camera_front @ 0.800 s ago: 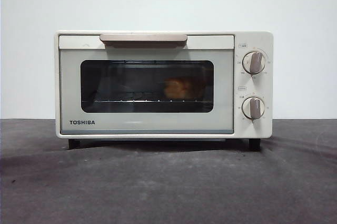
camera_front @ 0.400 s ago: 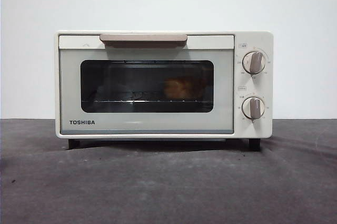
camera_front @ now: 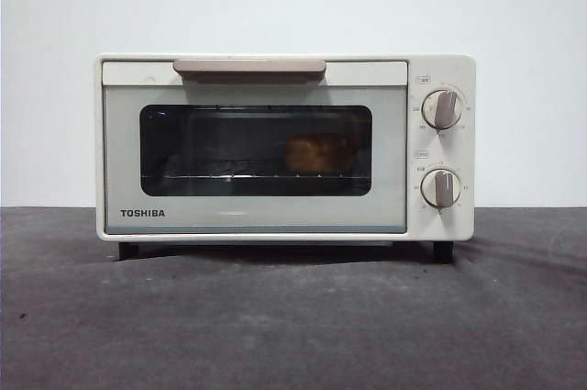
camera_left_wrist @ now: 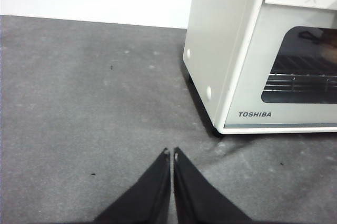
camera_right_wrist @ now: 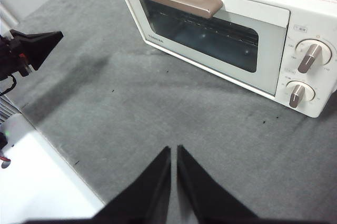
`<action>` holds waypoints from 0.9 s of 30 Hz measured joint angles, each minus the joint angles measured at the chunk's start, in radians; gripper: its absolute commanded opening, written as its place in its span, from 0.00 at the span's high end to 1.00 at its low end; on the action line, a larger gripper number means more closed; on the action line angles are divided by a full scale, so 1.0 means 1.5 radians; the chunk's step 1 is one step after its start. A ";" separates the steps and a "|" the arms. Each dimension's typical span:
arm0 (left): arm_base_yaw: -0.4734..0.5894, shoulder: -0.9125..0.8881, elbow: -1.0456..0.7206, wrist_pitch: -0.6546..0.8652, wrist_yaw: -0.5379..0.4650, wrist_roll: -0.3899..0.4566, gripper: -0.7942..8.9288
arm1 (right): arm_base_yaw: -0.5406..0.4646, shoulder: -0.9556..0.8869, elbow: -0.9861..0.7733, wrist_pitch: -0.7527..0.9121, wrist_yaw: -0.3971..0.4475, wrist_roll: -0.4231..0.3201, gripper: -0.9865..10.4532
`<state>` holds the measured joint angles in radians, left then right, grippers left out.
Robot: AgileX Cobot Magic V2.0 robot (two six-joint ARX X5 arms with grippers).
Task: The left arm flap open the oven, the right arm pick bread and place it into oven, the left arm flap close the oven
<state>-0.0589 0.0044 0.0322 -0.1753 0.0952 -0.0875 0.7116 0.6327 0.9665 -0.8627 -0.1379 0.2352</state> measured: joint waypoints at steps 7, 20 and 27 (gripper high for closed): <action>0.000 0.000 0.000 0.000 0.000 0.000 0.90 | 0.000 0.000 0.000 0.000 0.000 0.000 0.90; 0.000 0.000 0.000 0.000 0.000 0.000 0.90 | 0.000 0.000 0.000 0.000 0.000 0.000 0.90; 0.000 0.000 0.000 0.000 0.000 0.000 0.90 | -0.021 -0.012 -0.002 0.009 0.057 -0.001 0.90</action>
<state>-0.0589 0.0044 0.0322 -0.1749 0.0948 -0.0872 0.6807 0.6151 0.9638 -0.8490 -0.0528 0.2344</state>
